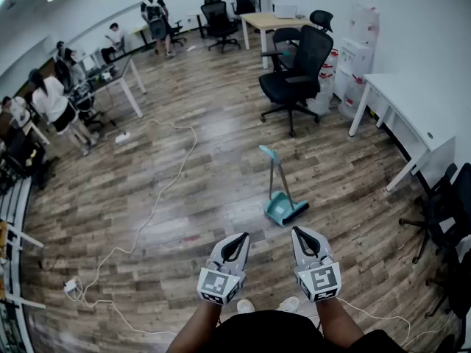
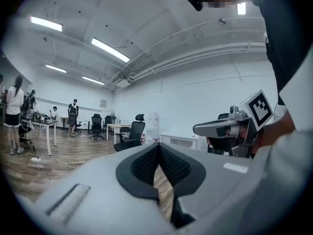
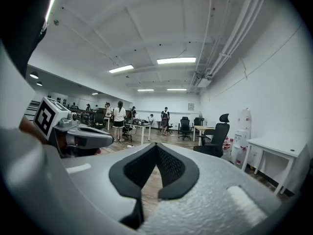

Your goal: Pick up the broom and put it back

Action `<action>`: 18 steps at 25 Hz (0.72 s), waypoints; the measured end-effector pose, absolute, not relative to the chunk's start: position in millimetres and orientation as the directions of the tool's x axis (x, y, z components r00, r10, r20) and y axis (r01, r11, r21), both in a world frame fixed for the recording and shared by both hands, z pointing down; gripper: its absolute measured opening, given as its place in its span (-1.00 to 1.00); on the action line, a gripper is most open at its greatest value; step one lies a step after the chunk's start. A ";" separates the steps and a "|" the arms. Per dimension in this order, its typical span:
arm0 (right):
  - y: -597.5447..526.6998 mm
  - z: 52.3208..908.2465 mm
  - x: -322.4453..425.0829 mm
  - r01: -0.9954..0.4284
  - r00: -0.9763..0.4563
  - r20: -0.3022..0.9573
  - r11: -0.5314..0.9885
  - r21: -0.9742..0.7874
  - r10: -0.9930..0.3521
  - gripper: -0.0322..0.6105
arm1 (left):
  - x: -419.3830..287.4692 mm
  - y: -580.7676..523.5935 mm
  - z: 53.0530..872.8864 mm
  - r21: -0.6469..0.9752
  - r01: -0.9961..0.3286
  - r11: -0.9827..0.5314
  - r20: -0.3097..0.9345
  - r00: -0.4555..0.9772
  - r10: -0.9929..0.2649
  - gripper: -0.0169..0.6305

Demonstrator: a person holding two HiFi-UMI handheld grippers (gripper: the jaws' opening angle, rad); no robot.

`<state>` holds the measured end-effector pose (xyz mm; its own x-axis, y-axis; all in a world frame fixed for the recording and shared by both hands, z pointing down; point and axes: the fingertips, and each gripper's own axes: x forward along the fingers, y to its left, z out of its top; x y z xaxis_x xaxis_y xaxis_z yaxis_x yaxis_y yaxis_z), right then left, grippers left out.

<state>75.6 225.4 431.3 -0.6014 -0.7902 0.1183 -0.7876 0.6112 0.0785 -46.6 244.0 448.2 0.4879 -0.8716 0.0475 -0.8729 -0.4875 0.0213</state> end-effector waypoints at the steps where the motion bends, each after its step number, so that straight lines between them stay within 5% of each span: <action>1: 226.6 429.9 74.2 -0.787 -0.603 0.114 0.612 0.080 -0.790 -0.89 | -46.9 246.0 448.6 0.026 -0.872 -0.489 0.054 0.490 -0.870 -0.89; 18: 250.3 417.9 27.1 -0.799 -0.594 0.060 0.597 0.079 -0.803 -0.89 | -89.9 280.0 454.1 0.034 -0.860 -0.509 0.061 0.510 -0.858 -0.89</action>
<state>27.1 250.3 417.9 -0.5935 -0.8026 0.0605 -0.7987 0.5966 0.0790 -89.9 280.0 454.1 0.5101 -0.8579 0.0609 -0.8601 -0.5090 0.0340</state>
